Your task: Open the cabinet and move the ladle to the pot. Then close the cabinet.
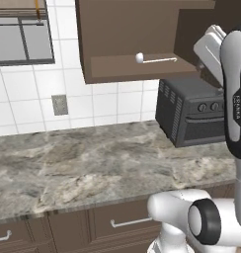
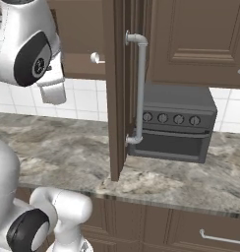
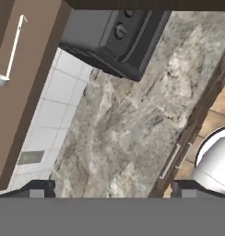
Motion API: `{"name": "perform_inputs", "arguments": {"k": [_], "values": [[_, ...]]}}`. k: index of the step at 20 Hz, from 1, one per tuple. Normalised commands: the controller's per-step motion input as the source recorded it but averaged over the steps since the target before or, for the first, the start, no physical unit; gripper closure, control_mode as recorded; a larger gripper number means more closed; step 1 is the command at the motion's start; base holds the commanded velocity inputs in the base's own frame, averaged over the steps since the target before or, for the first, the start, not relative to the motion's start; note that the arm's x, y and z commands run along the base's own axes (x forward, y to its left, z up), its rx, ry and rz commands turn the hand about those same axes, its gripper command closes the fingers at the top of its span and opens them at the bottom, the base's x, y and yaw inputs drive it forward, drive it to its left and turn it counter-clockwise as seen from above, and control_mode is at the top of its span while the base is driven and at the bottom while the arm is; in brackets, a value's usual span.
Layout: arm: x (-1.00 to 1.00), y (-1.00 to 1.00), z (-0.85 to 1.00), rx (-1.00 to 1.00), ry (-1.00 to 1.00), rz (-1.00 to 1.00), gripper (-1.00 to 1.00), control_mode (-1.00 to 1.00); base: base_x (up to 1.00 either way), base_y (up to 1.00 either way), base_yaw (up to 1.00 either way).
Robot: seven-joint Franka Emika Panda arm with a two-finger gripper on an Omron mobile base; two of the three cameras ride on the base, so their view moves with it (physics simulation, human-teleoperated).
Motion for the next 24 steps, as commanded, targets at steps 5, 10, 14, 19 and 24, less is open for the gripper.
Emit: {"name": "perform_inputs", "arguments": {"k": [5, 10, 14, 19, 24], "values": [[-0.12, 0.01, 0.00, -0.44, -0.14, 0.39, -1.00, -1.00, 0.00, 0.00, 0.00], [-0.04, 0.02, 0.00, -0.30, -0.26, 0.36, -1.00, -1.00, 0.00, 0.00, 0.00], [0.00, 0.18, 0.00, -0.12, -0.41, 0.24, -1.00, -1.00, 0.00, 0.00, 0.00], [0.07, 0.53, 0.00, -0.13, -0.18, 0.13, -1.00, -1.00, 0.00, 0.00, 0.00], [0.33, 0.39, 0.11, -0.21, 0.10, 0.07, -1.00, -1.00, 0.00, 0.00, 0.00]]}}
